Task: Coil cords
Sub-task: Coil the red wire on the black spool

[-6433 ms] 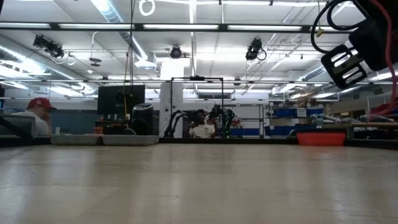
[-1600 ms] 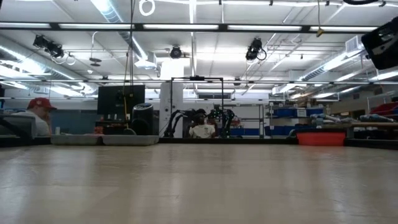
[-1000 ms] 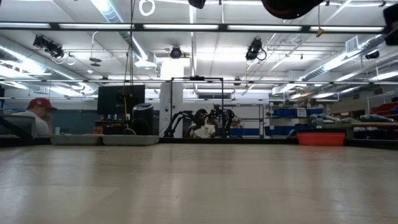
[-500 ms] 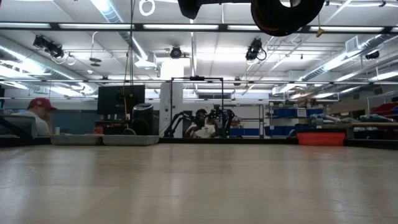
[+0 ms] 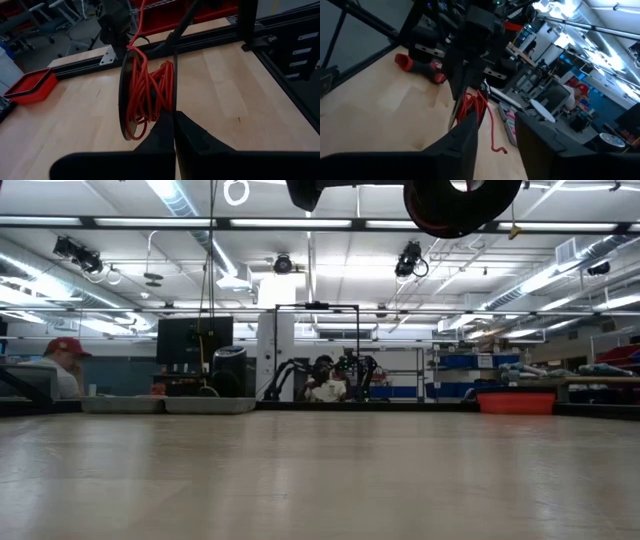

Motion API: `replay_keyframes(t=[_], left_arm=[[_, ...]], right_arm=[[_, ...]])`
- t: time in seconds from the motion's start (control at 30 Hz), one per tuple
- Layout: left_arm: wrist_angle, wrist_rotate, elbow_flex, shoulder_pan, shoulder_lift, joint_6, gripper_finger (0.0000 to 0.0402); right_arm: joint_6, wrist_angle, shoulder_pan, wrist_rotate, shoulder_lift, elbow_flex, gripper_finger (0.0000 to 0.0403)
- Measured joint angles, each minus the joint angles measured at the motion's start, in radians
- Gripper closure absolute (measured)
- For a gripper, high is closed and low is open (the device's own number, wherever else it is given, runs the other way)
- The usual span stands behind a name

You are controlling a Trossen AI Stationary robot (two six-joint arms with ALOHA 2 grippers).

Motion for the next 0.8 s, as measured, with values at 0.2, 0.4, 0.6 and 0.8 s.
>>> replay_keyframes(t=[0.2, 0.4, 0.6, 0.8], left_arm=[[0.000, 0.005, 0.000, 0.000, 0.000, -0.001, 0.0402], [0.000, 0.005, 0.000, 0.000, 0.000, -0.006, 0.0402], [0.001, 0.005, 0.000, -0.001, 0.000, -0.021, 0.0402], [0.003, 0.005, 0.000, -0.001, 0.001, -0.020, 0.0402]], right_arm=[[-0.007, -0.004, 0.000, -0.002, 0.000, 0.000, 0.0256], [0.037, -0.022, -0.025, -0.018, 0.000, 0.000, 0.0266], [0.149, -0.124, -0.067, -0.082, 0.000, 0.000, 0.0284], [0.188, -0.153, -0.093, -0.080, 0.000, 0.000, 0.0288]])
